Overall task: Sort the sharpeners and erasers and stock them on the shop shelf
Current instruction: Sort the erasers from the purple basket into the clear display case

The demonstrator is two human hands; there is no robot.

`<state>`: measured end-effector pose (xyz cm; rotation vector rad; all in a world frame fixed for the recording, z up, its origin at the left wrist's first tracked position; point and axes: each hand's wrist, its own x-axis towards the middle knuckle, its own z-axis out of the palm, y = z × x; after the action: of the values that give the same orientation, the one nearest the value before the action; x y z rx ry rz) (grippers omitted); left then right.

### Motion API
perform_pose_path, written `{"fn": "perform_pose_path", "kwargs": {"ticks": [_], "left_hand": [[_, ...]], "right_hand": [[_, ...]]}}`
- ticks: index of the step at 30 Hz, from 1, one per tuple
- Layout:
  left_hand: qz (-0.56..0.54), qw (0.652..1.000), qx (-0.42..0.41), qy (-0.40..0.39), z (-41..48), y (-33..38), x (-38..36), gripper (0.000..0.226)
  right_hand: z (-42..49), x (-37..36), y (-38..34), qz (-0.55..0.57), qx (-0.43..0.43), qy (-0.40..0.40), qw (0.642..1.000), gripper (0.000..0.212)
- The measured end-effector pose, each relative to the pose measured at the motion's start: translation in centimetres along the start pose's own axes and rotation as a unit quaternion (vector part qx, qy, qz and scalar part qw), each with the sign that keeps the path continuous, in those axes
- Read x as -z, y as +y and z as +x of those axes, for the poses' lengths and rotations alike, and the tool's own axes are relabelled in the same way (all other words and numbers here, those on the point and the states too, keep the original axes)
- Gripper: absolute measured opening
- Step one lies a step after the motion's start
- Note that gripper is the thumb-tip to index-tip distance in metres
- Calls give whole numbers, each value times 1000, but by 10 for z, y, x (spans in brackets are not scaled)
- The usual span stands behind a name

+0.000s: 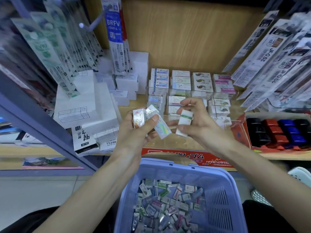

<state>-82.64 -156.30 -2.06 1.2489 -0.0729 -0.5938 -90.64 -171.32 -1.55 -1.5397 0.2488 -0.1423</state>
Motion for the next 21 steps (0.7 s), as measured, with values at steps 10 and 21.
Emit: {"fn": "perform_pose_path", "kwargs": {"ticks": [10, 21], "left_hand": [[10, 1000, -11, -20, -4, -3, -6, 18], [7, 1000, 3, -13, 0, -4, -8, 18]], "right_hand": [[-44, -8, -10, -37, -29, 121, 992, 55], [-51, -3, -1, -30, -51, 154, 986, 20]]}}
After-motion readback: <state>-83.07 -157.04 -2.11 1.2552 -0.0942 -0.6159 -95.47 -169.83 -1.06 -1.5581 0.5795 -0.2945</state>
